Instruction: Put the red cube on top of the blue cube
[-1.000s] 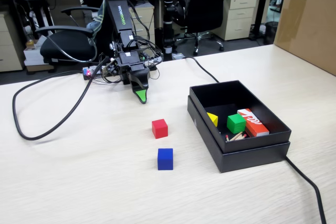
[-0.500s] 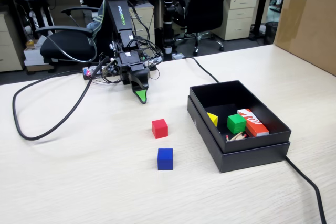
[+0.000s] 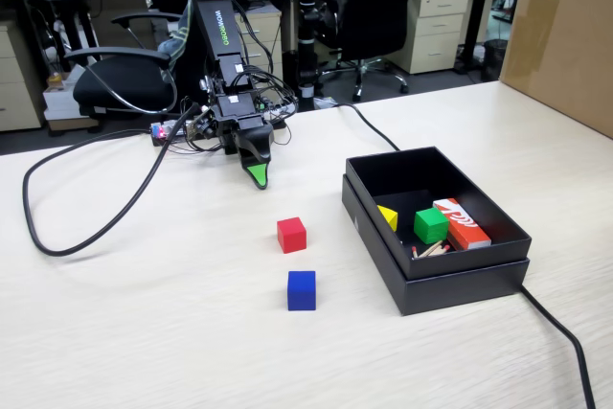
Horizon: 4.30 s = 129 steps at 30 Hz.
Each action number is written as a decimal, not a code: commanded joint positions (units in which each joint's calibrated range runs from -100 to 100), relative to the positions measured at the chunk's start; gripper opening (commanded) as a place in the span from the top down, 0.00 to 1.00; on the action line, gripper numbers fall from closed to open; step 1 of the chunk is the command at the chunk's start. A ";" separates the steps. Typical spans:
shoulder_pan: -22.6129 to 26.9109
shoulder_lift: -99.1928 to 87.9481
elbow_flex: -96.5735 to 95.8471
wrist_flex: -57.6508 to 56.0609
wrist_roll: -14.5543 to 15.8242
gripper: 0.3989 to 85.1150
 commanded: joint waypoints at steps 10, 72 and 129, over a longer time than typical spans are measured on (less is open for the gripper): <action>-0.15 0.09 -0.93 -0.98 -0.05 0.43; 0.73 45.30 73.77 -51.95 2.30 0.44; -1.42 94.07 97.61 -54.80 0.49 0.98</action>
